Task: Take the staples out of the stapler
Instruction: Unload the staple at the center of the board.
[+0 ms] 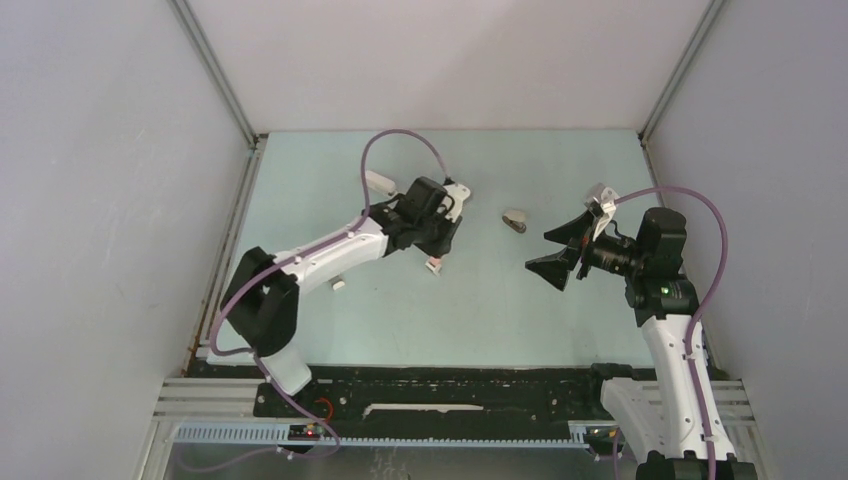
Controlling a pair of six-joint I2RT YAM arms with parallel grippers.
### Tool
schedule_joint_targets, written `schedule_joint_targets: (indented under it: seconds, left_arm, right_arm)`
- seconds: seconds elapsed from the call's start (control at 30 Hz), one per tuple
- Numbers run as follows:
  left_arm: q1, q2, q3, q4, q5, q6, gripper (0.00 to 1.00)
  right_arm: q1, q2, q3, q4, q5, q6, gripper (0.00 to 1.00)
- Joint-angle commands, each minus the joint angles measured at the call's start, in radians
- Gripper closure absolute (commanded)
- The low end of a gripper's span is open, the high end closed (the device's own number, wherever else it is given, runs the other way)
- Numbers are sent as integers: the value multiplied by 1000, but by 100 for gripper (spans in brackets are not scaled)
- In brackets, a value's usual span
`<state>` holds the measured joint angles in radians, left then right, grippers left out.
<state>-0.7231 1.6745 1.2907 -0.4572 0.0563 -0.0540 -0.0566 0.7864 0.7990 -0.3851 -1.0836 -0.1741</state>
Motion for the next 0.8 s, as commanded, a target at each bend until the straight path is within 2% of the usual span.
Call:
schedule_joint_targets:
  seconds: [0.0, 0.17, 0.27, 0.5, 0.63, 0.77]
  left_arm:
    - [-40, 11, -7, 125, 24, 48, 100]
    - [-71, -38, -105, 259, 44, 94, 100]
    - [-73, -76, -144, 283, 71, 117, 100]
    - [-72, -188, -185, 114, 109, 49, 100]
    - [-73, -264, -191, -42, 13, -37, 100]
    - [-72, -254, -116, -210, -42, -80, 100]
  right_arm:
    - [4, -6, 0, 2, -16, -8, 0]
    - [4, -1, 0, -1, -16, -12, 0]
    - [4, 2, 0, -1, -17, -13, 0]
    - [4, 10, 0, -6, -15, -19, 0]
    - [6, 20, 0, -6, -20, -19, 0]
    - [6, 19, 0, -6, -21, -18, 0]
